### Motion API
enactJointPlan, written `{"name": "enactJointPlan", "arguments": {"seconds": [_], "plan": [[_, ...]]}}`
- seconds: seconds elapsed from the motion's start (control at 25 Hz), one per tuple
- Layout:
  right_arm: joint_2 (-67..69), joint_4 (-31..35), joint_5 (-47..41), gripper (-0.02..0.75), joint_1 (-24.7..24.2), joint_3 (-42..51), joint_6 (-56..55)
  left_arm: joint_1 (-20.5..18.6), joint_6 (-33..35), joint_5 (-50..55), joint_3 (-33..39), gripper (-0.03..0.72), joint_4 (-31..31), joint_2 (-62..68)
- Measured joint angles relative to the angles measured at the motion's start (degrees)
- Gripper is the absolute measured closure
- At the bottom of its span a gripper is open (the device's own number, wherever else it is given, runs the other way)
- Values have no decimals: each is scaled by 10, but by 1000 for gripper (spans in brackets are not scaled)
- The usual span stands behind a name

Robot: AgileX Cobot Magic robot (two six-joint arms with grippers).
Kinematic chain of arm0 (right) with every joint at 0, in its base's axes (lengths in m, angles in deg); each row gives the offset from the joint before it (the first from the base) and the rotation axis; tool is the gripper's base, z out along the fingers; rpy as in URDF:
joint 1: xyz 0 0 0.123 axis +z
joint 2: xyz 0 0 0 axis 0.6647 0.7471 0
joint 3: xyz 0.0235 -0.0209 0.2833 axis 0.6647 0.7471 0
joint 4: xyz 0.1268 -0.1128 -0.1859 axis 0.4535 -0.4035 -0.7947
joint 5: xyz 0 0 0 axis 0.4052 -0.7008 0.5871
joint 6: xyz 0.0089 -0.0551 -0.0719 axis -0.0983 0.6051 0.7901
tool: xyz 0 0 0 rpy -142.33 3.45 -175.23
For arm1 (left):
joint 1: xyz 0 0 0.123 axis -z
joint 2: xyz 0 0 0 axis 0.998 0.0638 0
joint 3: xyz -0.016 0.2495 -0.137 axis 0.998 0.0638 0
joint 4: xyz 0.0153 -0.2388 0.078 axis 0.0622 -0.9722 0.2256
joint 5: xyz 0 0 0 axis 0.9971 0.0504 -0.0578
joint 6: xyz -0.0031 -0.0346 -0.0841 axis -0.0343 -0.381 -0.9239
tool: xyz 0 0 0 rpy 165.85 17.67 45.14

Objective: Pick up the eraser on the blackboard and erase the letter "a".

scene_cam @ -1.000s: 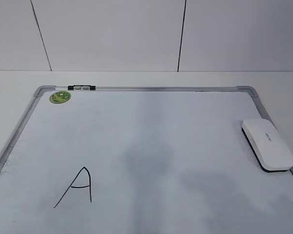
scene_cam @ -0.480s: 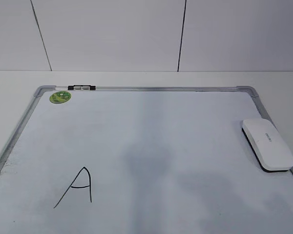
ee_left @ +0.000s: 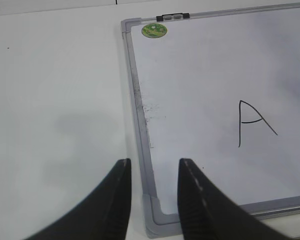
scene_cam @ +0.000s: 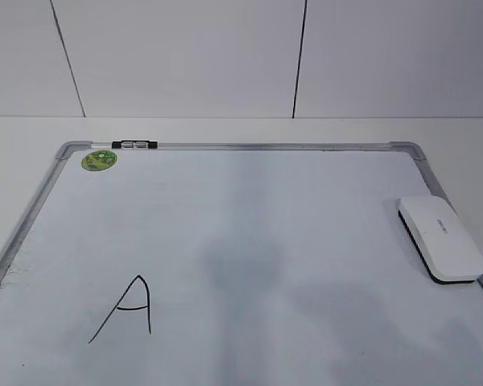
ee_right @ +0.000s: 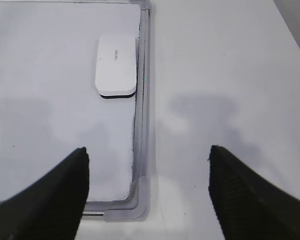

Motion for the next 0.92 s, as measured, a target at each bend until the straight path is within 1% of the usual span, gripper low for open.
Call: {"name": "enactJointPlan", "arguments": {"seconds": [0.92], "plan": [[0, 0, 0, 145, 0, 0, 0, 0, 0, 0, 0, 454, 0, 0]]}}
